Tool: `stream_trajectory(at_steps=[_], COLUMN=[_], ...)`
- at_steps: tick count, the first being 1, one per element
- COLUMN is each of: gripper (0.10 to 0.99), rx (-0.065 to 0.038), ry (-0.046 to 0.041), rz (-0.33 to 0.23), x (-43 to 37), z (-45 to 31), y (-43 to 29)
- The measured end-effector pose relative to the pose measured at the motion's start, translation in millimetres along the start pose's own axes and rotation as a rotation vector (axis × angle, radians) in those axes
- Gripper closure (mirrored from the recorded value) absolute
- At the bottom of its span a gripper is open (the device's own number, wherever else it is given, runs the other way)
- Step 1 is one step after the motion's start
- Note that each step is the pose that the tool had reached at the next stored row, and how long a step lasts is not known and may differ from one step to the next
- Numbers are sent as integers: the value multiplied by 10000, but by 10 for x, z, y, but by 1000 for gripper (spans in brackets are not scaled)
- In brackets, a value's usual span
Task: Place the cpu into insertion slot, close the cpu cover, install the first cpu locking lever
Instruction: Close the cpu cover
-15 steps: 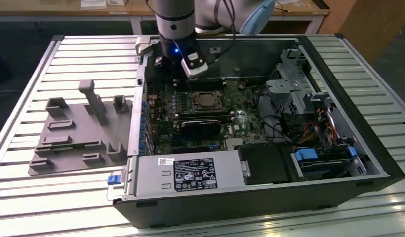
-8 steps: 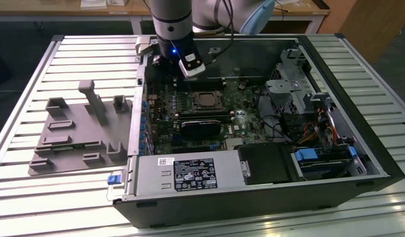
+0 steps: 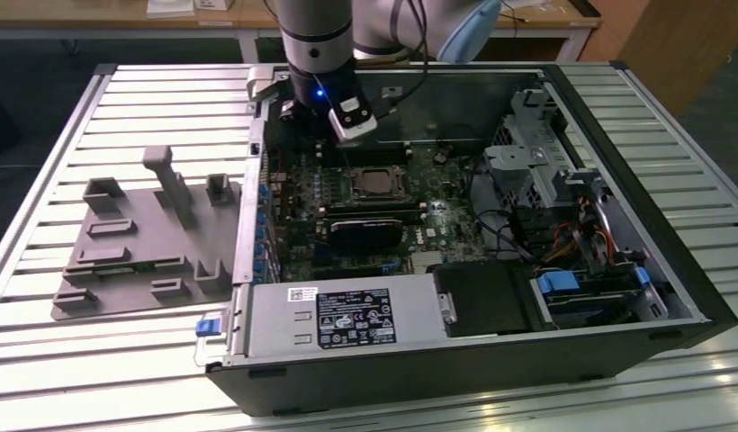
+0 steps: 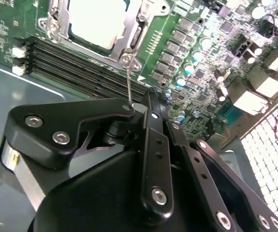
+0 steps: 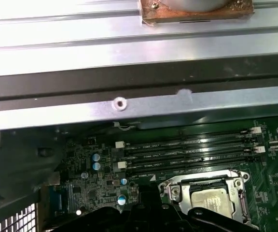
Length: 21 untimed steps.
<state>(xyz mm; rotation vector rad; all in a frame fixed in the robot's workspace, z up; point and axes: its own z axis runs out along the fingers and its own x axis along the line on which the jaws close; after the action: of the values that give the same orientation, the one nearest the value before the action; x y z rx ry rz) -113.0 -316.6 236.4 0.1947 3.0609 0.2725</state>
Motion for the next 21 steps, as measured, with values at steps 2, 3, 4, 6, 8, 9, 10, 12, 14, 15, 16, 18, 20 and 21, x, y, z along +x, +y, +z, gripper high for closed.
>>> stream_trajectory(at_steps=[2,3,4,6,8,9,10,12,14,15,16,18,20,21], gripper=[984,984,984,984,984,984,984,984,984,984,984,984,984,984], rx=[-1,0,-1,0,-1,-1,-1,1,-7,-8,-9,-7,-9,-12], ry=[0,0,0,0,0,-1,0,1,1,1,1,1,-15,-49], rz=[1,0,-1,1,-1,0,1,-1,1,2,1,0,-3,-8], x=[-44,-72,-103,-167,-233,-267,-296,-328,-328,-328,-329,-329,-329,-328], z=[3,6,8,13,18,20,22,24,24,24,25,27,39,48], y=[5,9,12,20,27,31,35,38,38,38,39,38,36,34])
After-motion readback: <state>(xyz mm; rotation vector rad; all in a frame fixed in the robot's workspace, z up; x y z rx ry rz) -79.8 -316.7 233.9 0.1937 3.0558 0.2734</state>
